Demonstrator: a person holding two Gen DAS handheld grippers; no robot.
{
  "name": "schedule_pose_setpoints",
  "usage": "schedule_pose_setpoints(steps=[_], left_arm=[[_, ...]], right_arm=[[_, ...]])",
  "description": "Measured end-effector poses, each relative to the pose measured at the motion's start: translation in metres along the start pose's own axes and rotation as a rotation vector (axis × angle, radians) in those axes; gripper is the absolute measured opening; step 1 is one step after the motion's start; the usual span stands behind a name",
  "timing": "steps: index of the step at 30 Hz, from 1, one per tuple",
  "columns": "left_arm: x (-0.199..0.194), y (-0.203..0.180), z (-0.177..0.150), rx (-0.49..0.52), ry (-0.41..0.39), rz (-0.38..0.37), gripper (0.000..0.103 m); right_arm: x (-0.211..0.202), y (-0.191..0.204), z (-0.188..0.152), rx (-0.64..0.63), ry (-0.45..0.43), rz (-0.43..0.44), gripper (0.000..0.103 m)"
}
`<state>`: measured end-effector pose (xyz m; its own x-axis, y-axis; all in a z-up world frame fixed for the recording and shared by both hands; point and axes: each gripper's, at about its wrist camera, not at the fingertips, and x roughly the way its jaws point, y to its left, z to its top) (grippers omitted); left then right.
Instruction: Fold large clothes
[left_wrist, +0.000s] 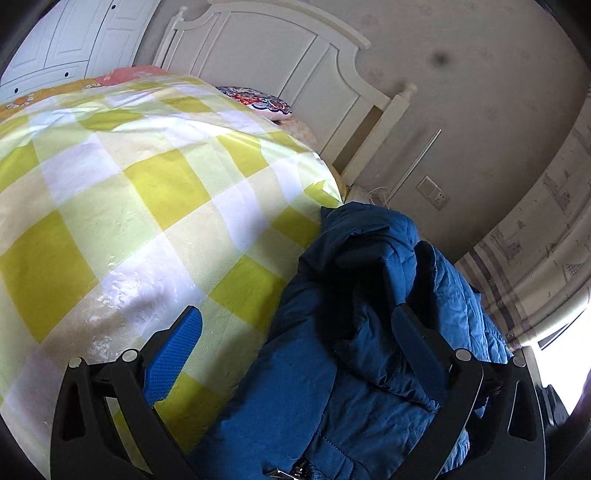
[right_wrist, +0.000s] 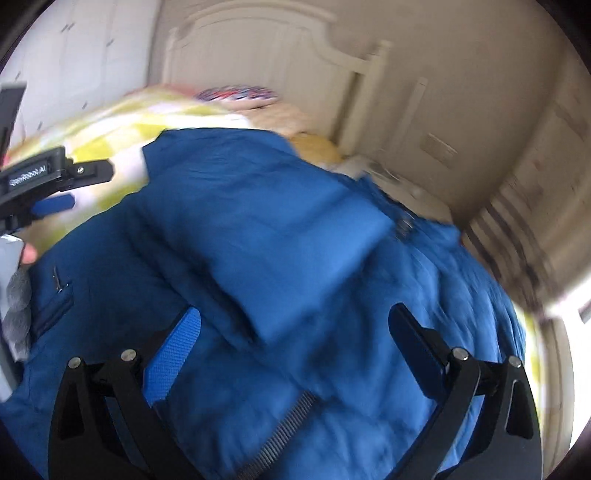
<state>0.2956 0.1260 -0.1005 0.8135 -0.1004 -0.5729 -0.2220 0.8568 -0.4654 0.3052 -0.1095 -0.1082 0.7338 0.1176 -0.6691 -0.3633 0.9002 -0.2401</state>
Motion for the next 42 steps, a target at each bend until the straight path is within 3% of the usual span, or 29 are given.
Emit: schedule_pose_setpoints(steps=[3, 4, 6, 7, 8, 10, 13, 15, 16, 19, 20, 25, 27, 29, 35, 37, 40, 42], left_arm=[[0.002, -0.001, -0.001, 0.006, 0.012, 0.001, 0.098], [0.003, -0.001, -0.001, 0.006, 0.016, 0.002, 0.098], [0.003, 0.0, -0.001, 0.0, 0.022, 0.0, 0.098], [0.003, 0.001, -0.001, -0.004, 0.026, -0.001, 0.098], [0.004, 0.002, -0.001, -0.008, 0.029, -0.001, 0.098], [0.005, 0.004, -0.001, -0.012, 0.035, -0.002, 0.098], [0.006, 0.003, -0.001, -0.009, 0.043, -0.002, 0.098], [0.01, 0.001, -0.002, 0.005, 0.065, 0.0, 0.098], [0.012, 0.0, -0.002, 0.011, 0.076, 0.0, 0.098], [0.017, -0.002, -0.002, 0.02, 0.098, 0.006, 0.098], [0.018, -0.001, -0.002, 0.016, 0.099, 0.006, 0.098], [0.02, 0.002, -0.003, -0.002, 0.108, 0.007, 0.098], [0.021, 0.003, -0.003, -0.008, 0.11, 0.006, 0.098], [0.021, 0.003, -0.003, -0.009, 0.11, 0.006, 0.098], [0.022, 0.005, -0.004, -0.017, 0.114, 0.005, 0.098], [0.023, 0.006, -0.004, -0.024, 0.118, 0.003, 0.098], [0.024, 0.009, -0.003, -0.027, 0.121, 0.002, 0.098], [0.024, 0.009, -0.003, -0.025, 0.121, 0.002, 0.098]], right_arm=[[0.024, 0.017, 0.024, -0.025, 0.034, 0.014, 0.1], [0.029, 0.02, 0.031, -0.028, 0.03, 0.023, 0.094], [0.027, 0.015, 0.04, 0.003, 0.003, 0.066, 0.068], [0.022, 0.008, 0.041, 0.043, -0.023, 0.116, 0.047], [0.015, -0.002, 0.042, 0.097, -0.052, 0.138, 0.035], [-0.007, -0.036, 0.034, 0.241, -0.126, 0.154, 0.028], [-0.035, -0.099, -0.005, 0.554, -0.222, 0.223, 0.027], [-0.037, -0.135, -0.04, 0.757, -0.237, 0.246, 0.03], [-0.03, -0.151, -0.06, 0.845, -0.2, 0.246, 0.039], [-0.009, -0.166, -0.092, 0.927, -0.077, 0.225, 0.064], [-0.002, -0.169, -0.1, 0.964, -0.063, 0.263, 0.065], [0.0, -0.168, -0.098, 0.972, -0.083, 0.261, 0.063], [-0.002, -0.169, -0.103, 0.993, -0.092, 0.265, 0.051], [-0.005, -0.174, -0.109, 1.018, -0.122, 0.281, 0.028], [-0.06, -0.17, -0.086, 0.862, -0.269, 0.19, 0.024], [-0.058, -0.175, -0.094, 0.872, -0.237, 0.177, 0.024], [-0.019, -0.181, -0.117, 0.934, -0.048, 0.183, 0.028], [-0.011, -0.184, -0.131, 0.999, -0.042, 0.22, 0.028]])
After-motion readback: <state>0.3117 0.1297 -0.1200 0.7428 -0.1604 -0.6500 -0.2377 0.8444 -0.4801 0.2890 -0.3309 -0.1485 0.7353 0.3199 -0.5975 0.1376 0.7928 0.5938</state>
